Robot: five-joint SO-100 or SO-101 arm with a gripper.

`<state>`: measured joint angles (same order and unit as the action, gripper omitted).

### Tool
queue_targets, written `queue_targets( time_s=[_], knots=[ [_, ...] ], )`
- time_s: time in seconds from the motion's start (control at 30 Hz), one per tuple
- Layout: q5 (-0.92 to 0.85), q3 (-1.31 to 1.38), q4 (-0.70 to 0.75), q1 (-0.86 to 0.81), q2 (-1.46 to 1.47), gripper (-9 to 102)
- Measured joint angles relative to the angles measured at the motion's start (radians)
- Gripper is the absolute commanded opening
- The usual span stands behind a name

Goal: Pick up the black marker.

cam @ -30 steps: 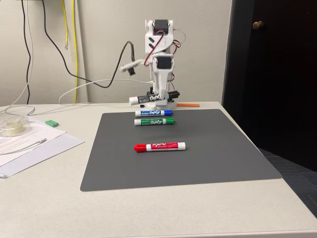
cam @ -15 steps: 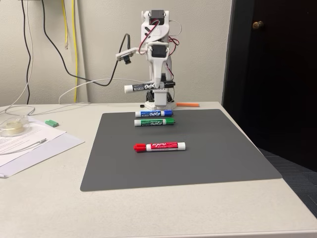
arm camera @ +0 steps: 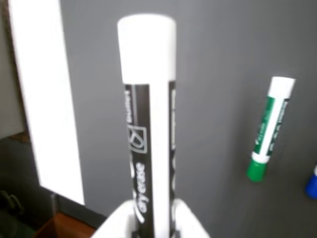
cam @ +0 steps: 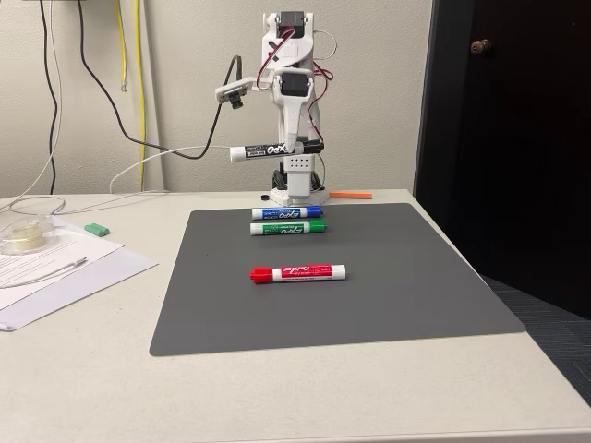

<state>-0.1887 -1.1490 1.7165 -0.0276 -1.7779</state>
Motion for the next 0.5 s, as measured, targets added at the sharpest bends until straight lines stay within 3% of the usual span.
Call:
queue_targets(
  time_s=[0.5],
  knots=[
    [0.002,-0.224,-0.107,0.014,-0.179,0]
  ],
)
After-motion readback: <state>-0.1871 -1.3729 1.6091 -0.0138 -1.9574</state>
